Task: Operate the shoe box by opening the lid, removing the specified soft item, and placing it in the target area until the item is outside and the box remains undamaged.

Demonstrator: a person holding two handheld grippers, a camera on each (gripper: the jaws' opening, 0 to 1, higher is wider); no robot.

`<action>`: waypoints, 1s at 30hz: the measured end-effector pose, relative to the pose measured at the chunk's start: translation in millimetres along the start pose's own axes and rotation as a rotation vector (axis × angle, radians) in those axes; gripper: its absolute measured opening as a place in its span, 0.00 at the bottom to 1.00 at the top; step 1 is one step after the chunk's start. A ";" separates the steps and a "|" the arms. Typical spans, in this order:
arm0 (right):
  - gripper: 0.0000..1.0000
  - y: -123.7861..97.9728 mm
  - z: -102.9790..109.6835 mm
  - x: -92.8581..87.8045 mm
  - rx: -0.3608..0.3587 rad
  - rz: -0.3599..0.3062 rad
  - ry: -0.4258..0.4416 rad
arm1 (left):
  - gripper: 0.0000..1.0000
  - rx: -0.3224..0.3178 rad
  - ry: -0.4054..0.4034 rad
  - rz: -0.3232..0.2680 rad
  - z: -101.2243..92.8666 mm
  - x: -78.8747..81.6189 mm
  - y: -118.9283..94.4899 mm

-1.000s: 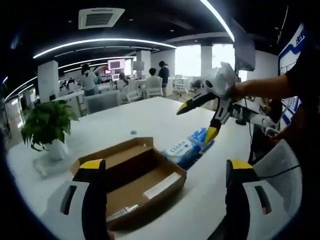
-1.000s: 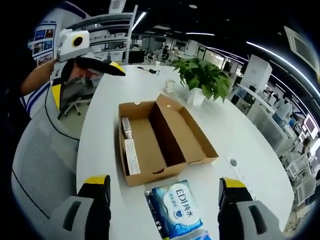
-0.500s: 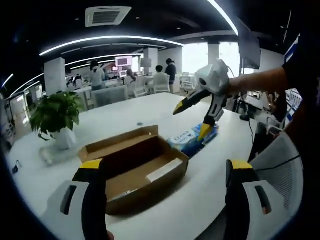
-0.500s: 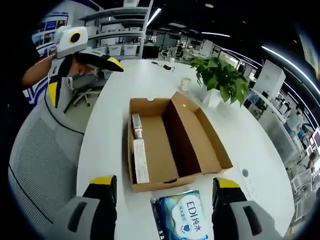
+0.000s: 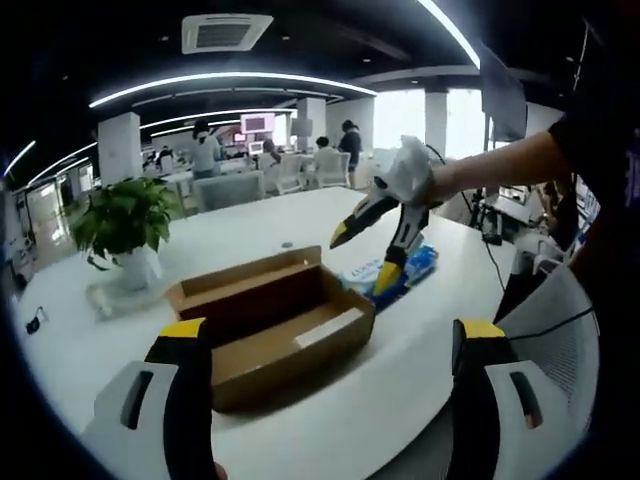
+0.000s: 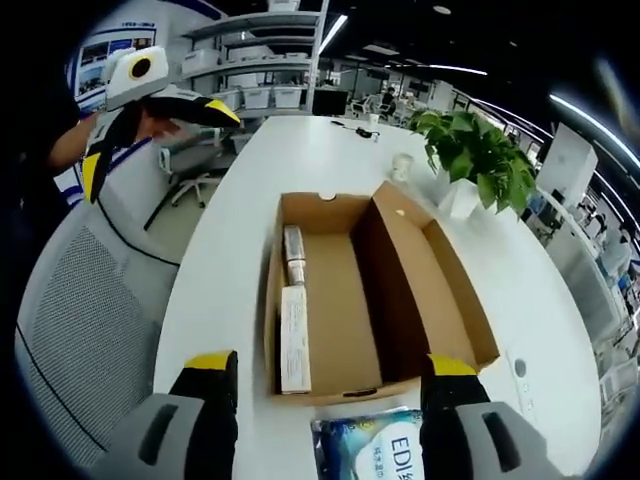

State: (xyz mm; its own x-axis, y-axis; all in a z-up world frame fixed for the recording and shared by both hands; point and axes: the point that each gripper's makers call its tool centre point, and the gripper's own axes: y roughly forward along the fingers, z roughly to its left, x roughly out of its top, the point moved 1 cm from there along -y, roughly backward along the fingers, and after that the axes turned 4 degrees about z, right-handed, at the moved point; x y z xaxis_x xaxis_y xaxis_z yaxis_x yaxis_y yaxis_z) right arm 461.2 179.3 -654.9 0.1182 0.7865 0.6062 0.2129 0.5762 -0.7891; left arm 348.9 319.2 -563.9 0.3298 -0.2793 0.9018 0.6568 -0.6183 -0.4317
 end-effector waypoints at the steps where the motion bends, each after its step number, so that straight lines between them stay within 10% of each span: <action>1: 0.73 2.2 0.1 0.2 0.005 0.000 -0.001 | 0.99 0.000 -0.001 -0.001 -0.4 0.3 -0.7; 30: 0.69 55.9 -9.0 -5.8 0.105 0.086 -0.059 | 0.99 0.004 -0.040 0.039 -3.3 -17.9 -12.6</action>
State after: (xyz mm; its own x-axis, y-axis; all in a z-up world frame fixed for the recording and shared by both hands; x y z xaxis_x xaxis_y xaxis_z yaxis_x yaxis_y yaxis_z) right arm 481.2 204.9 -701.6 0.0737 0.8441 0.5311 0.1016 0.5234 -0.8460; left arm 332.5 329.6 -574.5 0.3824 -0.2733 0.8827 0.6458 -0.6042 -0.4668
